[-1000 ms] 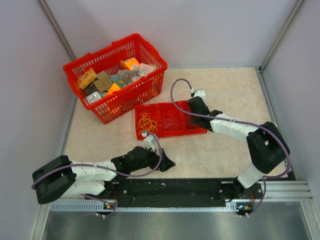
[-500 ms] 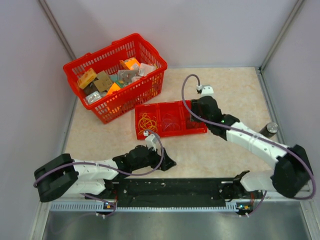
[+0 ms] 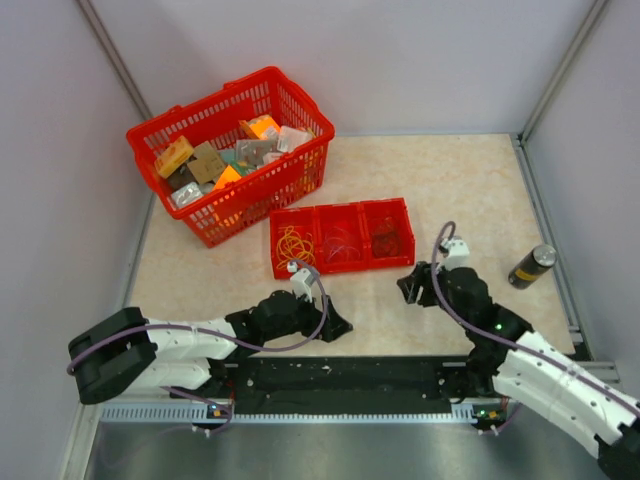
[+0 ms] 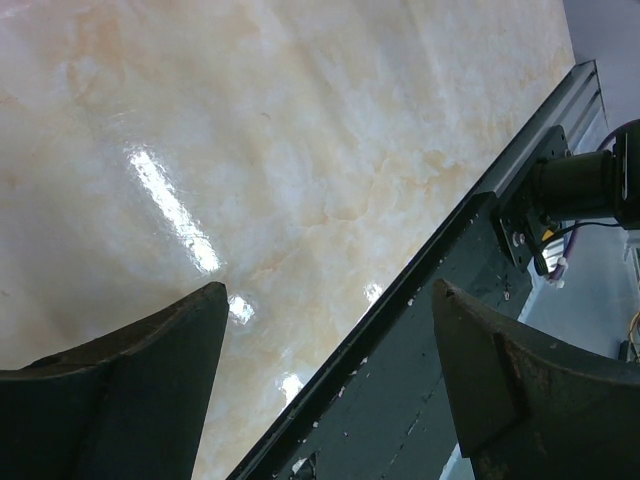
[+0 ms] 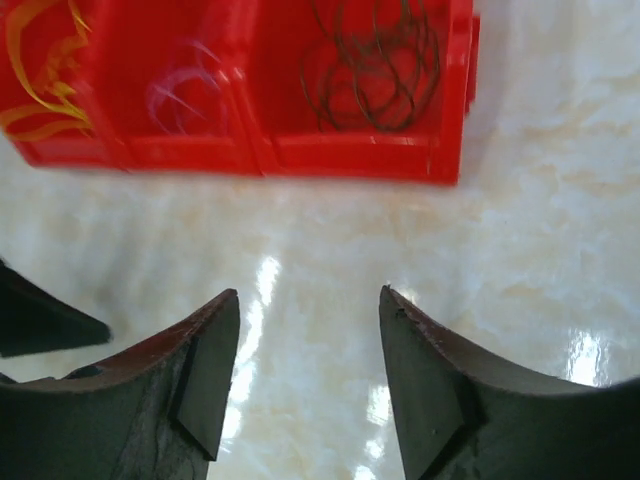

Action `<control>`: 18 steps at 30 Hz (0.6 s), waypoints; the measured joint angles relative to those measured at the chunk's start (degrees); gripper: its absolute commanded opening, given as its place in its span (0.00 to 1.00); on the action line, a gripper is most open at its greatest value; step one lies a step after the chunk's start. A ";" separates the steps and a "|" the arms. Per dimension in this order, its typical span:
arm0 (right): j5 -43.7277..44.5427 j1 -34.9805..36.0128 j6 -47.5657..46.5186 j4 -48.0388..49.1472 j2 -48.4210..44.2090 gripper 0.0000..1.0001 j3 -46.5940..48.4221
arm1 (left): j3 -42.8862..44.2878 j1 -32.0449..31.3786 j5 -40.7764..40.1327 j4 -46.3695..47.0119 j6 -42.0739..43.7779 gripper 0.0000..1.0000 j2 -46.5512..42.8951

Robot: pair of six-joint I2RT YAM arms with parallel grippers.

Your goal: Untangle the cables

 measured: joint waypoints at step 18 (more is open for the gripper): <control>6.62 0.00 0.76 -9.60 -28.30 0.97 3.48 | 0.59 0.00 -0.98 -8.59 10.84 0.90 -30.67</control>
